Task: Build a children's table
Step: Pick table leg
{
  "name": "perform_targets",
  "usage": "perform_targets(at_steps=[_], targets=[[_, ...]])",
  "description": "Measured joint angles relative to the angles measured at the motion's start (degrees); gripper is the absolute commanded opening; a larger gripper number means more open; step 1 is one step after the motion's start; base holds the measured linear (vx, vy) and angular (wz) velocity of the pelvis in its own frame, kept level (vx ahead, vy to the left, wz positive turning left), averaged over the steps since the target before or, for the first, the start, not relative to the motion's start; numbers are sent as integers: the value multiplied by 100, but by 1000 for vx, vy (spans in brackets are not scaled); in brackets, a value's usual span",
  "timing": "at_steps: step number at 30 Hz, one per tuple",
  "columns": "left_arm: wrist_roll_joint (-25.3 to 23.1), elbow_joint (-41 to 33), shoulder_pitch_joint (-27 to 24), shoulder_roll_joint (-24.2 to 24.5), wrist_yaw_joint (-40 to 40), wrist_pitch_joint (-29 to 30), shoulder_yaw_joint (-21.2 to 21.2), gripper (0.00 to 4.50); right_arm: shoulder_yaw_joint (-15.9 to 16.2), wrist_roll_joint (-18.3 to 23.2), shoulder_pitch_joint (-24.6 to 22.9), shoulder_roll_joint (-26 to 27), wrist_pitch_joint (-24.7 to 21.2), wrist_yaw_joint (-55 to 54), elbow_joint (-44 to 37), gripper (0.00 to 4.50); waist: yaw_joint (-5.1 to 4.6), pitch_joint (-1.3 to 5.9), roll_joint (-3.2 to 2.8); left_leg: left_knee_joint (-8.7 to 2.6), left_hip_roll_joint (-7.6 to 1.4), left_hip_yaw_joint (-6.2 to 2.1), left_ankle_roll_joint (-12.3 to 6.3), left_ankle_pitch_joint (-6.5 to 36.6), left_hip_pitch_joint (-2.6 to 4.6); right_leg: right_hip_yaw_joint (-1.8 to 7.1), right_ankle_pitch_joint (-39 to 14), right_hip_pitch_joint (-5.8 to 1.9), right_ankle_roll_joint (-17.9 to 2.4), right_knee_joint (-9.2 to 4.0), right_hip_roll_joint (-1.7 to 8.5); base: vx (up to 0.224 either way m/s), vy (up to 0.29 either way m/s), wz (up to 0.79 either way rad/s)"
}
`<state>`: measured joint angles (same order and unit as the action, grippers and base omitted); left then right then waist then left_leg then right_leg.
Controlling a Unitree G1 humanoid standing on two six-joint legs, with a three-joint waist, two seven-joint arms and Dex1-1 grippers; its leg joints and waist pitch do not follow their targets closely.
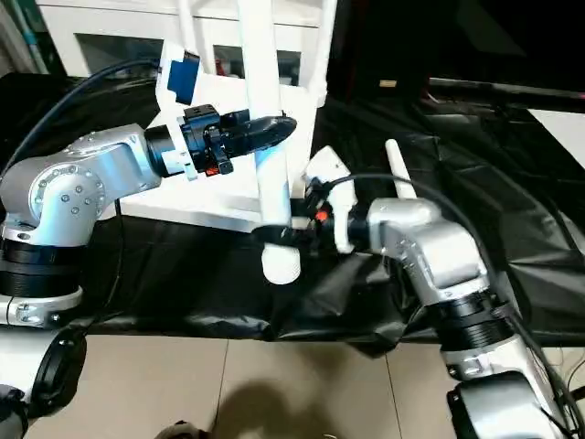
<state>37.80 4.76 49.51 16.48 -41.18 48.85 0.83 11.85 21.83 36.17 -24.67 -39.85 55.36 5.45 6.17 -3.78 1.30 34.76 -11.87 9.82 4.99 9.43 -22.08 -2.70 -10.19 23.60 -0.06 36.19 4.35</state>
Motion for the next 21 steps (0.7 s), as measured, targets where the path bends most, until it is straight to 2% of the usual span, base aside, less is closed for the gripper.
perform_targets(at_steps=[9, 10, 13, 15, 21], targets=[[-16, 2, 48, 0, -109, -14, -19, 173, -1, -13, -12, 86, -2, -50, 0, 298, 25, 0, 0, 0, 0, 0, 0, 0, 1, 0, 1, 0, 0, 0, 0, 0, 0, 0], [-17, 2, 49, 0, -111, -17, -21, 173, -1, -10, -12, 87, -6, -51, 0, 271, 24, 0, 0, 0, 0, 0, 0, 0, 1, 0, 1, 0, 0, 0, 0, 0, 0, 0], [-17, 4, 53, -4, -111, -25, -21, 172, -3, 4, -13, 97, -24, -53, 24, 258, 24, 0, 0, 0, 0, 0, 0, 0, 1, 0, 1, 0, 0, 0, 0, 0, 0, 0], [-29, 5, 55, -8, -113, -31, -21, 172, -4, 9, -13, 100, -57, -54, 30, 229, 24, 0, 0, 0, 0, 0, 0, 0, 1, 0, 1, 0, 0, 0, 0, 0, 0, 0], [-44, 11, 55, -8, -112, -42, -20, 172, -6, 25, -23, 131, -78, -58, 32, 188, 25, 0, 0, 0, 0, 0, 0, 0, 1, 0, 0, 0, 0, 0, 0, 0, 0, 0]])
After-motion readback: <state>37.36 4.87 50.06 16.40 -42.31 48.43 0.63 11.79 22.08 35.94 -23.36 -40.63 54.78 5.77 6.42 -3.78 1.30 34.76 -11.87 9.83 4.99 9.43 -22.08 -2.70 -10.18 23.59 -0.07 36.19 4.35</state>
